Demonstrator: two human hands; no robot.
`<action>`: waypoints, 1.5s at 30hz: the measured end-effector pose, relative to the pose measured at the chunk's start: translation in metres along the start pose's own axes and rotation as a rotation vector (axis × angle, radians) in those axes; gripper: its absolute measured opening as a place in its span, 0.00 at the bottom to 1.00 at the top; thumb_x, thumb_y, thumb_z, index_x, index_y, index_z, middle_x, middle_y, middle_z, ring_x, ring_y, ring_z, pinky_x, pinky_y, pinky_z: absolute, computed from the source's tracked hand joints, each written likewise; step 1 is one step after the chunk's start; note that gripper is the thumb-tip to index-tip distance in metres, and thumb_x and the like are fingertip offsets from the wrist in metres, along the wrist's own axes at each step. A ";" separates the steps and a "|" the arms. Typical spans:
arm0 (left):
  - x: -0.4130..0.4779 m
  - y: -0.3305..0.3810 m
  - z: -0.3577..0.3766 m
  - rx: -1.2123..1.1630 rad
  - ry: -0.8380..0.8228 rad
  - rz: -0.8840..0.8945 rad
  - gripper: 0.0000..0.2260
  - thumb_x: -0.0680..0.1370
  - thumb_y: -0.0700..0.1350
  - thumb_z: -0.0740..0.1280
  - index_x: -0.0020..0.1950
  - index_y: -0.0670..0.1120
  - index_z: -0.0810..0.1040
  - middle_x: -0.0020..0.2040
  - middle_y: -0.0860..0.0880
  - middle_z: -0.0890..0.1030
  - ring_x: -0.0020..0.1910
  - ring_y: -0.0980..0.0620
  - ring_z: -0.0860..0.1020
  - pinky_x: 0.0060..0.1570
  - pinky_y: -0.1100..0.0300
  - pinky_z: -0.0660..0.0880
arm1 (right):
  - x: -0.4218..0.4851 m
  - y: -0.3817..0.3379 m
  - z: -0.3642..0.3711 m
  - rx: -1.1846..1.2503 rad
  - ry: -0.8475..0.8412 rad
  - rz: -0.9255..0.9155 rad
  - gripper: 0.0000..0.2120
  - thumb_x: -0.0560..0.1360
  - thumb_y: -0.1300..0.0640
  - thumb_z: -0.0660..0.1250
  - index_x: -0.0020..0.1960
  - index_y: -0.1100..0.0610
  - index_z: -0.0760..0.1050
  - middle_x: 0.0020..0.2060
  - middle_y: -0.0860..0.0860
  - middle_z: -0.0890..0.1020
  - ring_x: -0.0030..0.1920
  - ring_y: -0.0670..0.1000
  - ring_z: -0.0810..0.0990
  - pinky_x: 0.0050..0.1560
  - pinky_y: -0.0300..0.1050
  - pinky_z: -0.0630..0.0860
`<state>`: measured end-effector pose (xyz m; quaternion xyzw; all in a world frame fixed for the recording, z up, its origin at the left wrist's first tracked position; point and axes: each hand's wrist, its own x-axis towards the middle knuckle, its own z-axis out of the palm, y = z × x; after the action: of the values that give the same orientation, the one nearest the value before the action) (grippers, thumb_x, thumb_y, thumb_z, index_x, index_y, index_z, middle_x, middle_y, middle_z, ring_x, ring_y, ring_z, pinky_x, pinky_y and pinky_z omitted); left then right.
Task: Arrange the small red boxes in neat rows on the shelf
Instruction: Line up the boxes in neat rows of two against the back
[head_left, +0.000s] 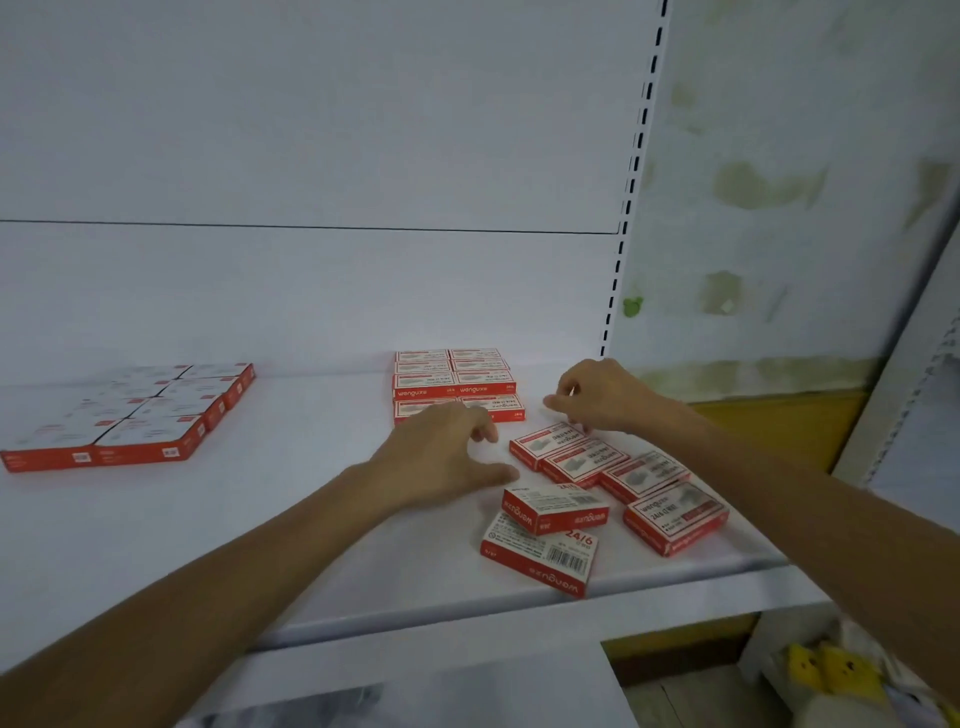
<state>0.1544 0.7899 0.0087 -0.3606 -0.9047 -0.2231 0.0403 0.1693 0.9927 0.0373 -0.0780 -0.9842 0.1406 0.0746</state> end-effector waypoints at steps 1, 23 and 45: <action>0.001 0.004 0.004 -0.008 0.001 0.000 0.21 0.69 0.60 0.69 0.56 0.52 0.74 0.56 0.53 0.77 0.49 0.58 0.71 0.43 0.64 0.68 | -0.004 0.002 0.000 -0.003 0.002 -0.009 0.18 0.75 0.48 0.63 0.46 0.64 0.79 0.42 0.56 0.84 0.36 0.51 0.79 0.41 0.45 0.75; -0.010 -0.013 -0.013 -0.326 0.391 -0.001 0.20 0.71 0.42 0.70 0.62 0.48 0.74 0.42 0.59 0.77 0.37 0.67 0.76 0.39 0.79 0.70 | -0.023 -0.035 0.005 0.269 0.229 -0.262 0.21 0.66 0.53 0.75 0.56 0.52 0.74 0.50 0.47 0.74 0.37 0.39 0.74 0.33 0.26 0.68; -0.037 -0.054 -0.036 -0.224 0.519 -0.233 0.12 0.73 0.51 0.69 0.54 0.48 0.76 0.43 0.55 0.80 0.44 0.53 0.79 0.46 0.55 0.76 | -0.012 -0.090 0.020 0.250 0.355 -0.603 0.16 0.69 0.57 0.73 0.56 0.57 0.79 0.51 0.53 0.78 0.43 0.44 0.74 0.48 0.35 0.73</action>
<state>0.1424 0.7168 0.0122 -0.1873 -0.8693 -0.4092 0.2044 0.1652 0.8999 0.0424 0.2019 -0.9100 0.2155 0.2911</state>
